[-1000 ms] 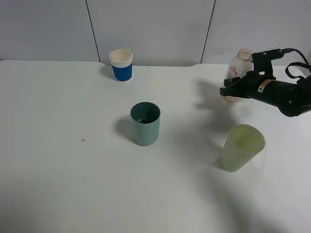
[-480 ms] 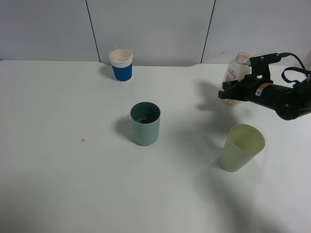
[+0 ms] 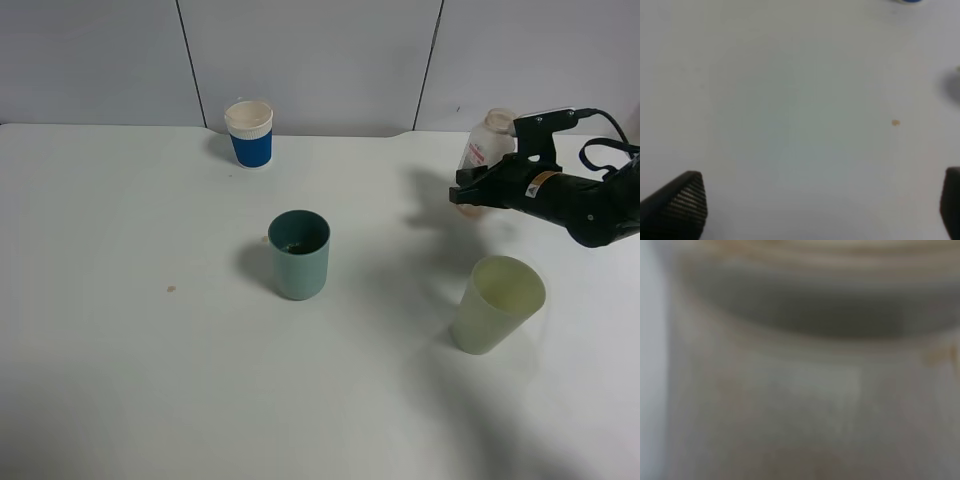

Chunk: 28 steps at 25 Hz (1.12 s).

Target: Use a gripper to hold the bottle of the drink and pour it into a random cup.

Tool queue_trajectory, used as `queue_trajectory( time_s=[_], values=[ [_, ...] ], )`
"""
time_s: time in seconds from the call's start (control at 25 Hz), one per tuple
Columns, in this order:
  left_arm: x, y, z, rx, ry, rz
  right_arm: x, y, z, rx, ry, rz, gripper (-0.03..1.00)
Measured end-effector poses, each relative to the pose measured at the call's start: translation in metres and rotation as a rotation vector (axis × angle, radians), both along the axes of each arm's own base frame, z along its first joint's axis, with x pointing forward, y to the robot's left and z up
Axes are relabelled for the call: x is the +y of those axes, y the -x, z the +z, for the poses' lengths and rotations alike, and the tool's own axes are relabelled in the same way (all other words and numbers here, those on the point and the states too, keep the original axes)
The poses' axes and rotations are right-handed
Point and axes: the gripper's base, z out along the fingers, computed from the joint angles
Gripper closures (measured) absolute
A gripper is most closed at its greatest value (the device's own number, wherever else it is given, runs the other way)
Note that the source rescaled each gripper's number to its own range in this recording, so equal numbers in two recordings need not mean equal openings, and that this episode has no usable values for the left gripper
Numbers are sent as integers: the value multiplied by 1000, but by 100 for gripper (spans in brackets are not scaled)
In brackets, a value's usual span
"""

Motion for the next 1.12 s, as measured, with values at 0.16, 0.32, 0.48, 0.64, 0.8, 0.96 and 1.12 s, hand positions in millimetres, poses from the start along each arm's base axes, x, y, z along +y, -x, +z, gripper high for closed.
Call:
queue_trajectory(
  time_s=[0.16, 0.32, 0.48, 0.64, 0.8, 0.96, 1.12],
  values=[
    [0, 0, 0, 0, 0, 0, 0, 0, -2, 5, 1, 0, 21],
    [0, 0, 0, 0, 0, 0, 0, -1, 0, -19, 10, 10, 1],
    [0, 0, 0, 0, 0, 0, 1, -1, 0, -24, 14, 14, -2],
    [0, 0, 0, 0, 0, 0, 1, 0, 0, -23, 17, 20, -2],
    [0, 0, 0, 0, 4, -3, 2, 0, 11, -36, 26, 32, -2],
    [0, 0, 0, 0, 0, 0, 1, 0, 33, -69, 13, 21, -2],
    [0, 0, 0, 0, 0, 0, 2, 4, 56, -69, 15, 30, -2]
  ],
)
